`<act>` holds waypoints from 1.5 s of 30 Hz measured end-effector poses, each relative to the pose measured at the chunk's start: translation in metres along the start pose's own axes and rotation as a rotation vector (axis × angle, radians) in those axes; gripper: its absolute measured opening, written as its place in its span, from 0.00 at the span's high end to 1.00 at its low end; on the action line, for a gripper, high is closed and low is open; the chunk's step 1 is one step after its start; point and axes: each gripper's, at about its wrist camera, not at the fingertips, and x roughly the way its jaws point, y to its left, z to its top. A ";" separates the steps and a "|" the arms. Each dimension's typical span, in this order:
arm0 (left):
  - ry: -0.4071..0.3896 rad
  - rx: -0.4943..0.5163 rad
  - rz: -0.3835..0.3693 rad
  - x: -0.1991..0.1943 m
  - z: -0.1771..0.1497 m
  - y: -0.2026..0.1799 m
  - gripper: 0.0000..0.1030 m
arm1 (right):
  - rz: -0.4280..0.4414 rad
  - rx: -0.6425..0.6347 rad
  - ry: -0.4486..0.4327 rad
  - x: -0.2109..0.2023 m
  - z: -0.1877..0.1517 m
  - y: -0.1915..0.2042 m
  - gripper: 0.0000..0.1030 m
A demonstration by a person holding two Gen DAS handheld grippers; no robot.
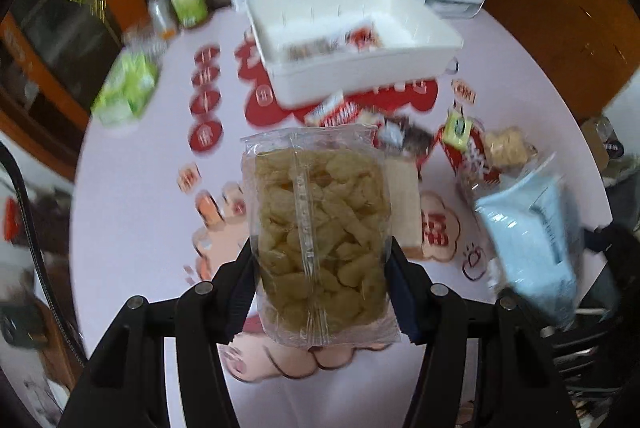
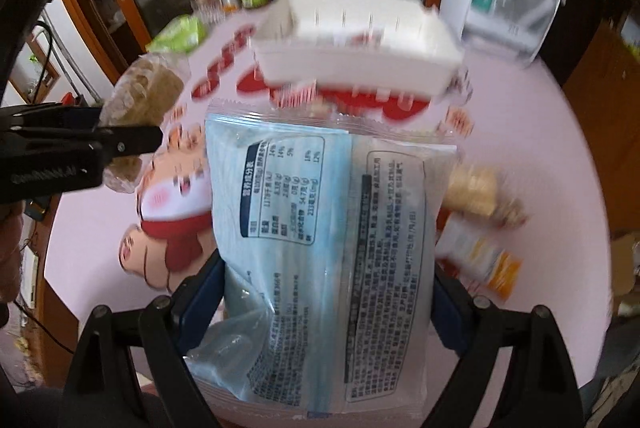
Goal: Organize snacks
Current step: 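Carry both bags into the white tray and open both tools to release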
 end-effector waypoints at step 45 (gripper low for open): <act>-0.119 -0.087 0.092 0.070 0.290 -0.002 0.44 | -0.191 0.075 -0.048 0.083 0.300 -0.127 0.11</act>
